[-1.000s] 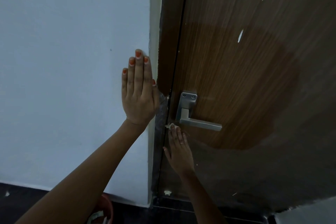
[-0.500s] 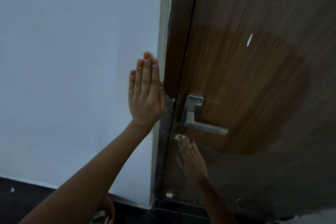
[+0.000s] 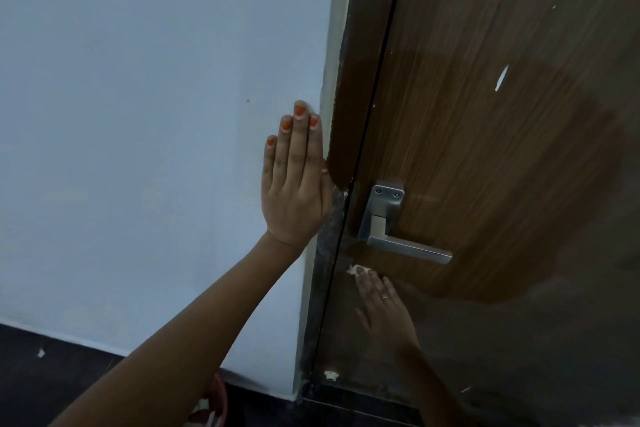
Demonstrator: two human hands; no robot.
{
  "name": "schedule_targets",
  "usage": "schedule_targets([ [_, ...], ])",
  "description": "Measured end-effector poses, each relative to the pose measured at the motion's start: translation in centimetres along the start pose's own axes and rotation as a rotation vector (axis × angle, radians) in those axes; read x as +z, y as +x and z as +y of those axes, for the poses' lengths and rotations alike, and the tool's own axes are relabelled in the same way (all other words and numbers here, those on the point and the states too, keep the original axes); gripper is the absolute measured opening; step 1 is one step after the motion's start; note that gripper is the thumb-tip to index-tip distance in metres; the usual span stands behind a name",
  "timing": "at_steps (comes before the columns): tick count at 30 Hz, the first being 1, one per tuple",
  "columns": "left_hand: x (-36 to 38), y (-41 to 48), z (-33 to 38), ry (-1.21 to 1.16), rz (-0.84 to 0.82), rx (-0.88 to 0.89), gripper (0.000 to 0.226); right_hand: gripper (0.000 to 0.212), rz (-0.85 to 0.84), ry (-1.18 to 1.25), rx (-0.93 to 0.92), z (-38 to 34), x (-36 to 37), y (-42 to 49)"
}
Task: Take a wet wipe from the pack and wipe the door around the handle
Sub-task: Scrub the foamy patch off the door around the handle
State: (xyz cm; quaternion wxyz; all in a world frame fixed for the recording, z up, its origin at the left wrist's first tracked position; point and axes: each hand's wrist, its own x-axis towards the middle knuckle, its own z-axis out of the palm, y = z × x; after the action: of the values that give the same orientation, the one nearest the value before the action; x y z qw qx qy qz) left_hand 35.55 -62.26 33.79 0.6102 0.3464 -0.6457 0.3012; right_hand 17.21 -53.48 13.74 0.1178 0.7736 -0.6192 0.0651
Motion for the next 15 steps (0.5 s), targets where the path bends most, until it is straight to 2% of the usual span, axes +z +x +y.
schedule_targets([
  [3,0.0,0.0,0.0,0.000,-0.001,0.002,0.058,0.083,-0.099,-0.032,-0.054,-0.7,-0.1,0.6],
  [4,0.0,0.0,0.0,-0.003,-0.001,-0.001,0.058,0.082,-0.094,-0.041,-0.042,-0.8,-0.4,1.0],
  [6,0.0,-0.1,0.0,-0.004,0.000,-0.001,0.058,0.058,0.015,-0.008,-0.011,-1.1,-1.5,1.8],
  [7,0.0,-0.1,0.0,0.000,0.001,0.000,0.057,0.052,0.063,0.025,0.021,-1.5,-2.2,2.5],
  [12,0.0,-0.1,0.0,0.001,0.003,-0.002,0.057,0.054,0.191,0.100,0.164,-4.0,-4.2,5.0],
  [15,0.0,0.0,0.0,0.003,0.003,0.001,0.057,0.062,0.137,0.037,0.077,-4.0,-3.7,4.8],
])
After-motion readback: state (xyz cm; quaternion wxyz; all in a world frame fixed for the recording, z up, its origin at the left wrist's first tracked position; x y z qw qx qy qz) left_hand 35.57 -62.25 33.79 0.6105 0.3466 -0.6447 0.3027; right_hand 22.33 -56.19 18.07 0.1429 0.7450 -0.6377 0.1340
